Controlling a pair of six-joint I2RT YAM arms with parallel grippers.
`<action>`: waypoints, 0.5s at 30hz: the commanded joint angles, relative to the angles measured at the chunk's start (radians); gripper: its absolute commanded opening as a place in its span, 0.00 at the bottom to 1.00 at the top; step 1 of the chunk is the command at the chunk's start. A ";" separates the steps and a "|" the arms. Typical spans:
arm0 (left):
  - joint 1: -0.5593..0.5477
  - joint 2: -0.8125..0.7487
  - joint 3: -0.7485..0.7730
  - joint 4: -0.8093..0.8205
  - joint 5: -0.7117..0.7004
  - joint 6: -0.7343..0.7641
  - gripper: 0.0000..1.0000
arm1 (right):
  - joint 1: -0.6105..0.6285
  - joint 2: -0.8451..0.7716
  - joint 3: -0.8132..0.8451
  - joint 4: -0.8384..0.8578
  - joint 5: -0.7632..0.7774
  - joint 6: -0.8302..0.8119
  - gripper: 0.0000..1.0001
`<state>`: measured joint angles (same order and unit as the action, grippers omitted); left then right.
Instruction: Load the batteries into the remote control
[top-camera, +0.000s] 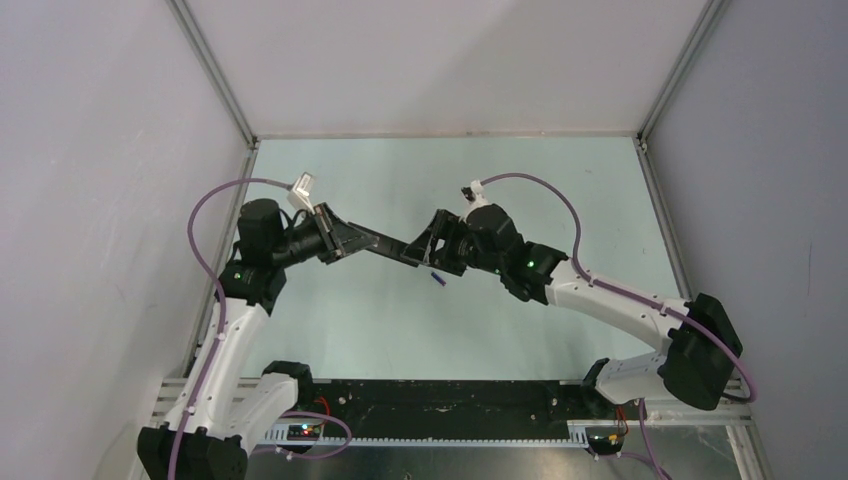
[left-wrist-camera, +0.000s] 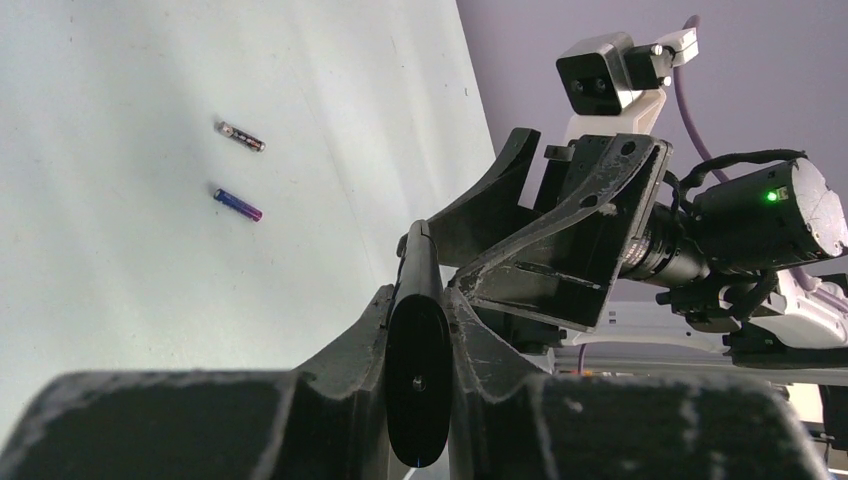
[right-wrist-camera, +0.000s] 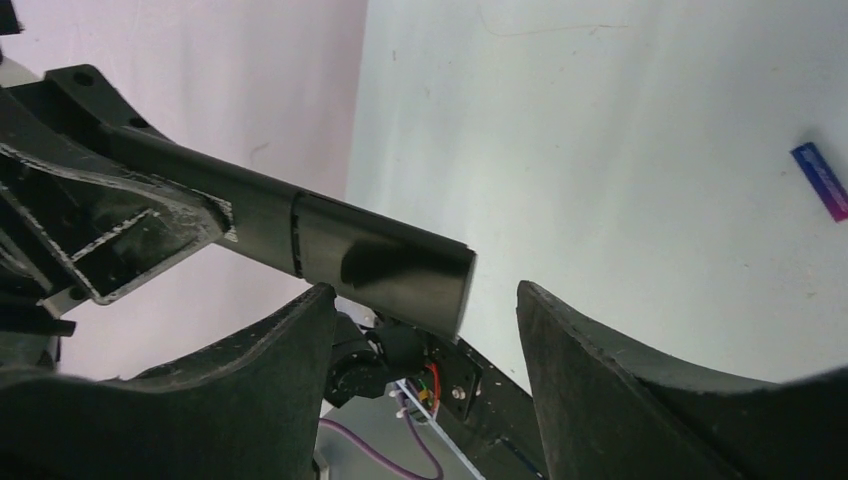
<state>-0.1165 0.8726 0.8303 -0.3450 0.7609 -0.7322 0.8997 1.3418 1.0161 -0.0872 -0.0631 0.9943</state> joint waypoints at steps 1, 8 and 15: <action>-0.004 0.004 0.010 0.012 0.001 0.017 0.00 | -0.010 0.024 0.020 0.139 -0.068 0.017 0.67; -0.003 0.026 0.013 0.008 0.010 -0.015 0.00 | -0.021 0.037 -0.018 0.233 -0.128 0.065 0.61; -0.002 0.032 0.025 -0.003 -0.025 0.003 0.00 | -0.027 0.029 -0.021 0.187 -0.115 0.068 0.42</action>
<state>-0.1162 0.8989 0.8303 -0.3542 0.7509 -0.7361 0.8707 1.3808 0.9821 0.0387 -0.1562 1.0447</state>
